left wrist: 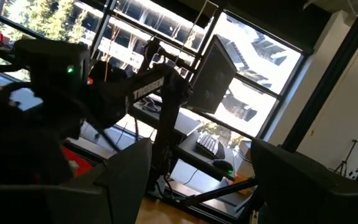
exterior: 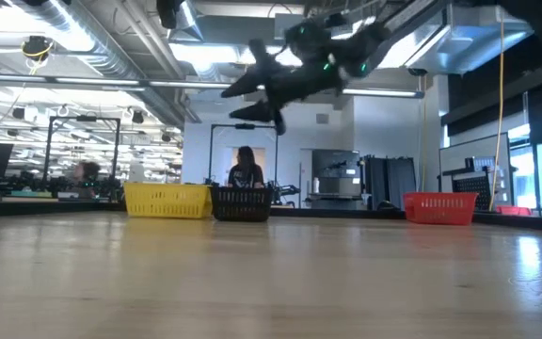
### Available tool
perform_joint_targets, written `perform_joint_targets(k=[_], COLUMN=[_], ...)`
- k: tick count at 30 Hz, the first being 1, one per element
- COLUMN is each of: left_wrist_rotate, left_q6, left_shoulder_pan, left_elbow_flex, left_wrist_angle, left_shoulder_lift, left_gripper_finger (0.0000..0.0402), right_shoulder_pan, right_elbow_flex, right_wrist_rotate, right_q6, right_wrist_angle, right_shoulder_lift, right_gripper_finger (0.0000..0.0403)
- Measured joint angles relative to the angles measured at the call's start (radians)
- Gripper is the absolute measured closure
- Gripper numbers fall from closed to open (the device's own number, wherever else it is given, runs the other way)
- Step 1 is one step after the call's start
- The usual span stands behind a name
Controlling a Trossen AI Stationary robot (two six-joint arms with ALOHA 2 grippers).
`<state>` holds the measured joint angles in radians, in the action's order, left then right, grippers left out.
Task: Sort & place blocks by color
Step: Return to Home Position
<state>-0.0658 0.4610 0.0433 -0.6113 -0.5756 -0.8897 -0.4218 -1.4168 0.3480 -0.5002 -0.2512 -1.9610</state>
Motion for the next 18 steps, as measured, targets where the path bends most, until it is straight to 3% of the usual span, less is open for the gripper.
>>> perform_joint_targets(k=[4, 8, 14, 18], left_wrist_rotate=[0.0, 0.003, 0.007, 0.008], left_q6=[0.0, 0.0, -0.013, -0.056], left_shoulder_pan=[0.0, 0.0, 0.0, 0.0], left_elbow_flex=[0.0, 0.0, 0.0, 0.0], left_wrist_angle=[0.006, 0.016, 0.016, 0.018], left_shoulder_lift=[0.0, 0.0, 0.0, 0.0], left_gripper_finger=[0.0134, 0.0134, 0.0134, 0.0134], right_shoulder_pan=[0.008, 0.031, 0.118, 0.2], right_elbow_flex=[0.034, 0.212, 0.597, 0.75], right_wrist_rotate=[0.014, 0.011, -0.02, -0.041], right_q6=[0.214, 0.255, 0.051, -0.065], right_wrist_angle=[0.256, 0.285, 0.074, -0.1], right_shoulder_lift=[0.122, 0.288, 0.597, 0.776], right_gripper_finger=[0.0184, 0.0184, 0.0185, 0.0185])
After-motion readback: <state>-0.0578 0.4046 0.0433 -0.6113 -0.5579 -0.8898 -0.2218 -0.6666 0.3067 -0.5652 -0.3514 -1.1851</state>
